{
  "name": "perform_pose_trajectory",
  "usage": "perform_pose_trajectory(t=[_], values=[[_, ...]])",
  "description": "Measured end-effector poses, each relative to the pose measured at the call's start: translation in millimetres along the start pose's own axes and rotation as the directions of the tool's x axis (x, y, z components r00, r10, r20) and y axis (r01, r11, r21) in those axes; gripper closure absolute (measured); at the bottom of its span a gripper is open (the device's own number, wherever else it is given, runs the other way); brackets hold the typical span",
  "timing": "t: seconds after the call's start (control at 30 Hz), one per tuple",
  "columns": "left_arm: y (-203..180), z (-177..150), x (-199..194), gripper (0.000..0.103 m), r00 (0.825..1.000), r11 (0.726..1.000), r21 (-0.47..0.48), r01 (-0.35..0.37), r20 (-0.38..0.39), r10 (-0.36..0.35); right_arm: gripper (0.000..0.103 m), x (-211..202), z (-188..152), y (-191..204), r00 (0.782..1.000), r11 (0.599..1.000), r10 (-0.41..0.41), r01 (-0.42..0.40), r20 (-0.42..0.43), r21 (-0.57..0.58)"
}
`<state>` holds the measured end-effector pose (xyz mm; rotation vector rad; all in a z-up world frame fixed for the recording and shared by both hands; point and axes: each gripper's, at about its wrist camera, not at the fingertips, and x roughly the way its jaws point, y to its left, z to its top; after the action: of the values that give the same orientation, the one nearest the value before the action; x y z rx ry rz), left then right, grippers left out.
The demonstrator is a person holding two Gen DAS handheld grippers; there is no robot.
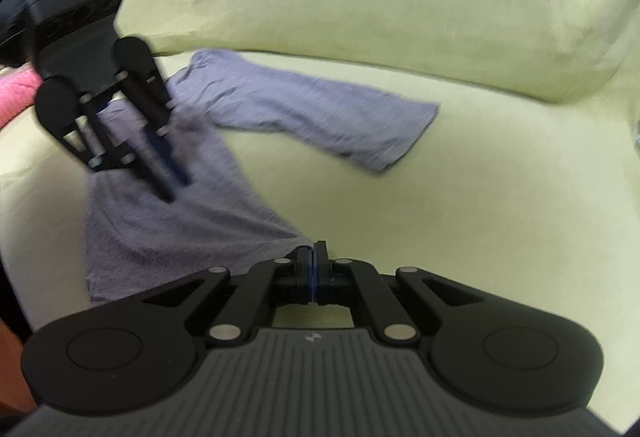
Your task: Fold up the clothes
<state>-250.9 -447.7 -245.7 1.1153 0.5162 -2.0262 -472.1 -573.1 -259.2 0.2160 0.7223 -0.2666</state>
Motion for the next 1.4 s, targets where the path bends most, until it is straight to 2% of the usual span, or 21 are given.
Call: perform_pose_trajectory(t=[0.13,0.2,0.3,0.33,0.4,0.57,0.63,0.77,0.9,1.0,1.03,1.07,1.1,1.13,1.23,1.33,1.37,1.4], values=[[-9.3,-0.3,-0.2,0.089,1.000,1.000,0.010,-0.009,0.005,0.009,0.103,0.2,7.9,-4.1,0.999,0.999,-0.025,0.026,0.025,-0.042],[-8.5,0.1,-2.7,0.086,0.999,0.999,-0.005,-0.044,0.018,0.044,0.103,5.2,6.9,-4.1,1.000,0.999,-0.020,0.020,0.000,-0.044],[-3.8,1.1,-7.6,0.081,0.993,0.994,-0.032,-0.103,0.047,0.105,0.087,8.7,0.6,-5.1,0.999,0.999,-0.046,0.046,-0.026,-0.005],[-0.6,2.7,-8.9,0.077,0.992,0.993,-0.041,-0.113,0.057,0.116,0.087,7.1,-1.0,-6.6,0.999,0.999,-0.044,0.045,-0.023,0.019],[11.2,10.2,-7.6,0.076,0.988,0.989,-0.056,-0.135,0.068,0.139,0.087,2.8,-6.5,-10.8,0.999,0.997,-0.035,0.036,-0.017,0.075],[40.6,25.9,2.1,0.074,0.991,0.991,-0.019,-0.129,0.034,0.130,0.087,-0.1,-11.6,-8.6,0.999,0.997,-0.033,0.034,-0.014,0.066],[54.0,28.3,1.5,0.074,0.996,0.995,-0.041,-0.089,0.016,0.090,0.087,0.4,-10.5,-8.2,0.999,0.998,-0.034,0.035,-0.017,0.054],[79.4,23.3,-3.3,0.074,0.997,0.998,-0.038,-0.050,-0.065,0.048,0.087,2.9,-6.2,-9.4,1.000,0.999,-0.027,0.027,-0.007,0.043],[90.9,11.9,-2.9,0.074,0.990,0.999,-0.037,-0.009,-0.144,0.003,0.087,6.7,-3.3,-6.6,1.000,1.000,-0.004,0.004,-0.001,0.011],[91.0,10.4,-3.0,0.080,0.989,0.999,-0.041,0.002,-0.145,-0.008,0.087,9.5,-2.5,-2.6,1.000,1.000,0.017,-0.017,-0.007,-0.009],[90.3,11.2,-3.0,0.093,0.989,0.999,-0.038,0.005,-0.144,-0.011,0.087,11.3,-2.4,-1.2,1.000,1.000,0.023,-0.023,-0.013,-0.015],[88.8,11.8,-3.3,0.099,0.991,0.999,-0.034,0.009,-0.136,-0.013,0.089,13.0,-2.1,-0.1,0.999,0.999,0.029,-0.029,-0.020,-0.019],[88.8,12.1,-4.0,0.100,0.992,0.999,-0.035,0.000,-0.126,-0.004,0.099,14.9,-1.8,0.4,0.999,0.999,0.031,-0.032,-0.026,-0.021],[88.8,12.4,-4.8,0.100,0.993,0.999,-0.036,-0.010,-0.116,0.006,0.103,16.9,-1.3,0.3,0.999,0.999,0.029,-0.029,-0.032,-0.020],[98.9,12.0,-11.8,0.101,0.994,0.991,-0.086,-0.098,-0.056,0.094,0.103,18.5,-0.1,-5.7,1.000,1.000,0.004,-0.003,-0.020,0.017],[102.2,10.5,-13.4,0.101,0.993,0.989,-0.100,-0.110,-0.051,0.105,0.102,19.4,3.6,-14.7,1.000,0.998,-0.001,0.002,-0.011,0.067],[101.9,11.6,-14.9,0.100,0.992,0.988,-0.102,-0.119,-0.042,0.115,0.100,19.2,4.6,-14.4,1.000,0.998,-0.001,0.002,-0.015,0.061],[101.6,12.7,-16.4,0.099,0.992,0.986,-0.105,-0.128,-0.033,0.125,0.093,18.0,5.3,-13.6,1.000,0.999,-0.008,0.008,-0.016,0.051]])
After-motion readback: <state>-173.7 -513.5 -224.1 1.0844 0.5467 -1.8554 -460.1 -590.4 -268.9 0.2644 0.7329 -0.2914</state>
